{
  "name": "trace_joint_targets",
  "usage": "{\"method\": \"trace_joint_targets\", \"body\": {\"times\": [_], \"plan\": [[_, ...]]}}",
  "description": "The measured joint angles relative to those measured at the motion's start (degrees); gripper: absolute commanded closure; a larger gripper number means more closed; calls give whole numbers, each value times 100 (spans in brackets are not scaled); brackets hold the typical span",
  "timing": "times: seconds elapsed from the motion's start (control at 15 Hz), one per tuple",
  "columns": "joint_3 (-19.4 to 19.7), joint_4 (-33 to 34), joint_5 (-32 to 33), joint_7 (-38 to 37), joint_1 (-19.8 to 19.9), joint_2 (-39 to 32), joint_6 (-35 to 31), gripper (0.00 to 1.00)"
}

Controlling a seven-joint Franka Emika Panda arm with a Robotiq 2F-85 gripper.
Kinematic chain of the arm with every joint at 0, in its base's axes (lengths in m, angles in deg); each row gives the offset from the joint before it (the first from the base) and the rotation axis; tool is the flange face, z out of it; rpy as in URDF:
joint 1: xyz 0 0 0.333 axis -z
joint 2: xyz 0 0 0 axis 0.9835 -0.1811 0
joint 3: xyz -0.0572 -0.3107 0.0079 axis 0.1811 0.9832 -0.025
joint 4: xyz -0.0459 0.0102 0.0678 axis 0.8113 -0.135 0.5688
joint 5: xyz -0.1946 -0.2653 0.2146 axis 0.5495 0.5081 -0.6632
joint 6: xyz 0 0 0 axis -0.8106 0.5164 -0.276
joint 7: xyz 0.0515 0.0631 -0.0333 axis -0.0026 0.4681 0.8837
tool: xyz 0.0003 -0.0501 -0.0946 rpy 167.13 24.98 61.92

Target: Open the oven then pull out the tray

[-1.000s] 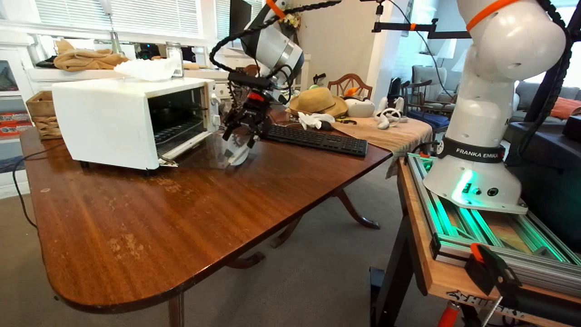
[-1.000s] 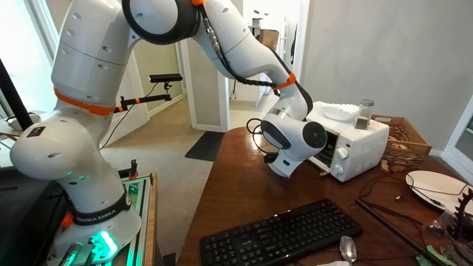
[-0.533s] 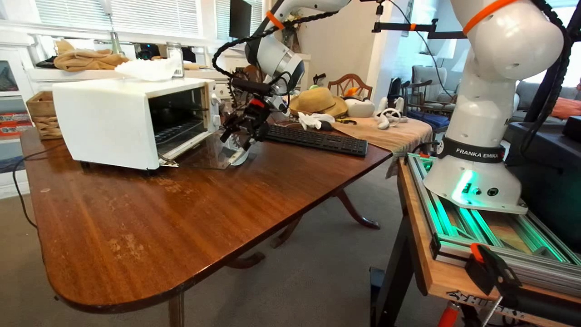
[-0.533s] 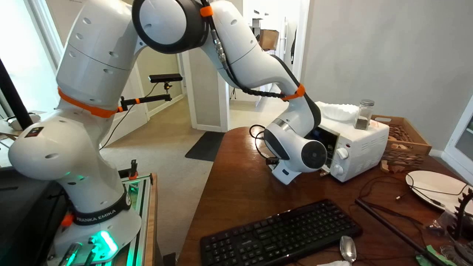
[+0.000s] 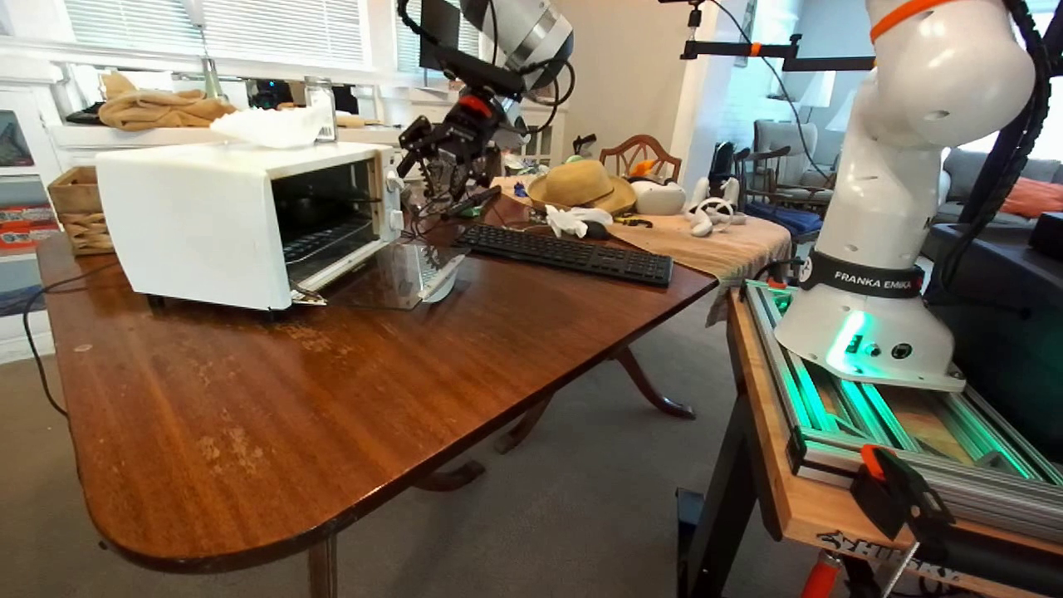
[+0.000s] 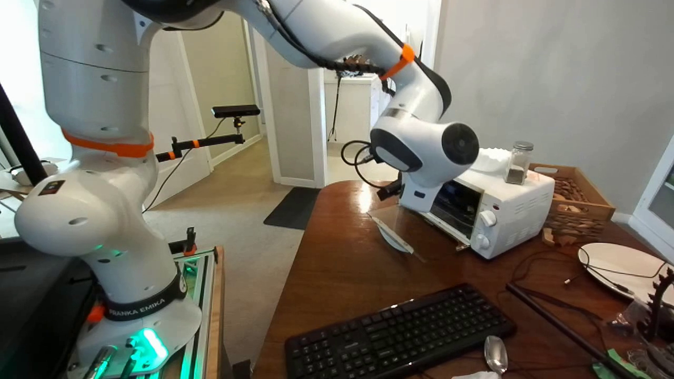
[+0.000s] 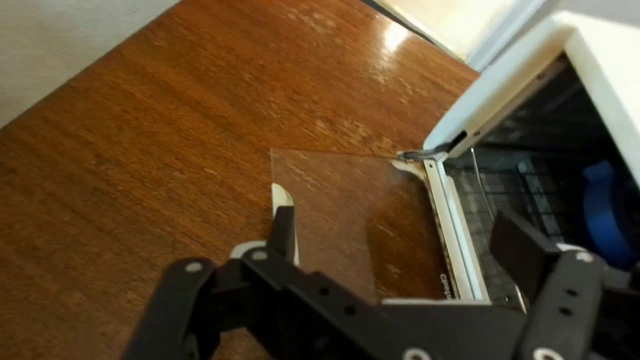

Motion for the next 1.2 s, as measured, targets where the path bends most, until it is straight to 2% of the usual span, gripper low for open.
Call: {"method": "trace_joint_targets", "body": {"times": [0.4,0.8,0.93,1.2], "plan": [[-125,-461,1730,-161,-337,1299,609,0],[-277,-629,3327,156,-377,1711,989,0],[-301,-632,3659,512,-378,1738,967,0],[-305,-631,3759,793,-378,1773,947,0]]}}
